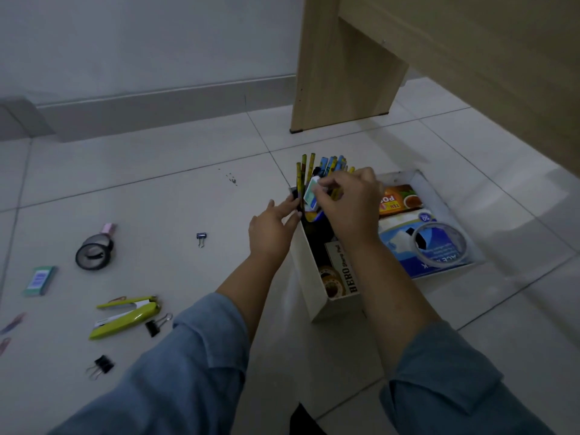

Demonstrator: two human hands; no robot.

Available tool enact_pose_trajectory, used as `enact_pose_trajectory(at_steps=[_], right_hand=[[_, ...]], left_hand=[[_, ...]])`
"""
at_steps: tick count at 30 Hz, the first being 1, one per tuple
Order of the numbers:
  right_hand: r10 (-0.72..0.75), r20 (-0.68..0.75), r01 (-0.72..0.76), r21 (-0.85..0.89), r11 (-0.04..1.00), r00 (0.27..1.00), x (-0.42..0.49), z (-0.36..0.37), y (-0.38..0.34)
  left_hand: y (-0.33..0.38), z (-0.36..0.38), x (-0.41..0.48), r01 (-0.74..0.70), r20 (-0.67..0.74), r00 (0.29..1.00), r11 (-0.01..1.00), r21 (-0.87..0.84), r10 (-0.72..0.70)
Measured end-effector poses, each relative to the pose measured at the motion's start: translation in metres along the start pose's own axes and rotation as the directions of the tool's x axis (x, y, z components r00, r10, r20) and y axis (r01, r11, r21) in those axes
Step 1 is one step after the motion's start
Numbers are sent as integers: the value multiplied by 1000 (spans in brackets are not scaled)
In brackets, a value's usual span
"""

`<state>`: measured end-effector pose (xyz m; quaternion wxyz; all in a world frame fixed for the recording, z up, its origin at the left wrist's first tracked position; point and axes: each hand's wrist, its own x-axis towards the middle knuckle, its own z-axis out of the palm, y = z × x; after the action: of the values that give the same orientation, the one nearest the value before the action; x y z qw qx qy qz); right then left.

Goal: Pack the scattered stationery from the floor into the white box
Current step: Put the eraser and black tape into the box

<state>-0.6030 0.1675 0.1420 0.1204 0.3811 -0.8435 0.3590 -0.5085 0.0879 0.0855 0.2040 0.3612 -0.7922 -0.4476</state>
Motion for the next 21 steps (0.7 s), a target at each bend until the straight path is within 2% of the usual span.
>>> enact_pose_trajectory(at_steps=[2, 6, 11, 16, 21], right_hand=[[-4, -2, 4, 20, 1000, 1000, 6, -5, 1], [-2, 132, 8, -41, 999, 991, 5, 2, 5], [16, 90, -12, -45, 999, 996, -3, 15, 5], [49, 116, -35, -117, 992, 992, -21, 25, 8], [-25, 149, 54, -191, 980, 988, -32, 31, 16]], left_hand=[[-1, 0, 1, 0, 14, 1000, 999, 50, -1], [-3, 1, 0, 1, 2, 1000, 999, 34, -1], [-2, 1, -2, 4, 2, 1000, 999, 49, -4], [-2, 0, -2, 3, -4, 1000, 1000, 29, -2], [-2, 0, -1, 14, 12, 1000, 999, 36, -15]])
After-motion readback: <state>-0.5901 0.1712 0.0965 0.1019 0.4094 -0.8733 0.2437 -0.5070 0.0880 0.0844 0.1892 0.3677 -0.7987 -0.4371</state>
